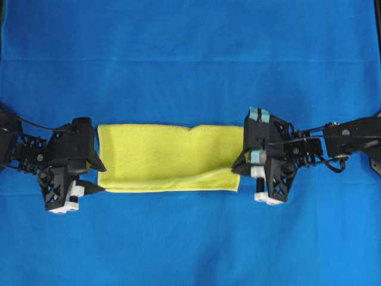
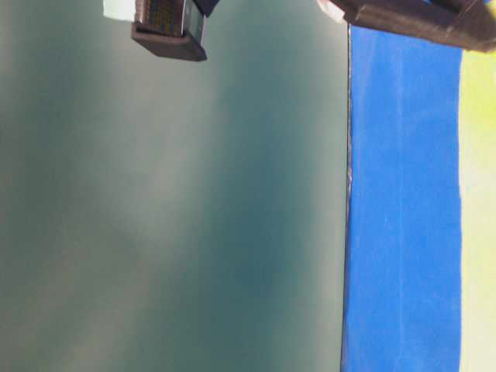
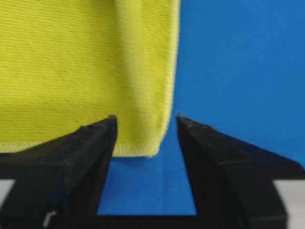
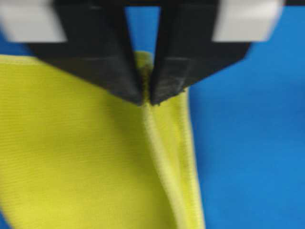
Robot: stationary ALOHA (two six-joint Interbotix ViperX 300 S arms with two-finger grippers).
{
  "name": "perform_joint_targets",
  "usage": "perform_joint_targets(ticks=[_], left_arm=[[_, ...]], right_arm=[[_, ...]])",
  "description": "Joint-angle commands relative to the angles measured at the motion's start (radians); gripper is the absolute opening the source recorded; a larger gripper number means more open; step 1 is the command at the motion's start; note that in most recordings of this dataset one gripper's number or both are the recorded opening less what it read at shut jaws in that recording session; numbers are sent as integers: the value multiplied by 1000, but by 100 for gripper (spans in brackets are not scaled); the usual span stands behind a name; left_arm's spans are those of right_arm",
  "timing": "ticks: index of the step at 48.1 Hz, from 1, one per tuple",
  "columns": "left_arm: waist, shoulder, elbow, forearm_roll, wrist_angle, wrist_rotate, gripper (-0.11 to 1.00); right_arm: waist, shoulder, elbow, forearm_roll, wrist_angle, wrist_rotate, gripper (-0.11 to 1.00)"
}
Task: Fold the yellow towel.
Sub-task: 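Lift the far corners and fold them toward the near edge, then release the folded edge and regrasp the towel's far corners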
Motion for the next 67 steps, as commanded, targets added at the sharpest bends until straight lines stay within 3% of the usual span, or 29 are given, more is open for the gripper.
perform_joint_targets(ticks=[1, 5, 8, 12, 18, 25, 35, 50, 67], left_arm=[[-35, -17, -25, -2, -8, -3, 55], [-55, -28, -25, -2, -3, 0, 54], [-52, -38, -21, -2, 3, 2, 54], [-29, -54, -18, -2, 5, 9, 54], [51, -60, -15, 0, 3, 38, 55], [170, -54, -20, 0, 3, 117, 55], [262, -23, -17, 0, -17, 236, 55], [356, 89, 8, 0, -94, 291, 55], [367, 137, 15, 0, -94, 301, 54]], right_arm=[[29, -9, -23, 3, -6, 3, 32], [37, -17, -25, 3, -2, 2, 56], [32, -25, -25, -2, 0, -2, 66], [12, -38, -23, -9, 0, -3, 59], [-61, -46, -17, -14, 2, -5, 61], [-144, -46, -17, -31, 15, -9, 61], [-215, -17, -12, -58, 32, -9, 61], [-272, 87, -14, -71, 23, -9, 61], [-282, 112, -17, -71, 21, -5, 60]])
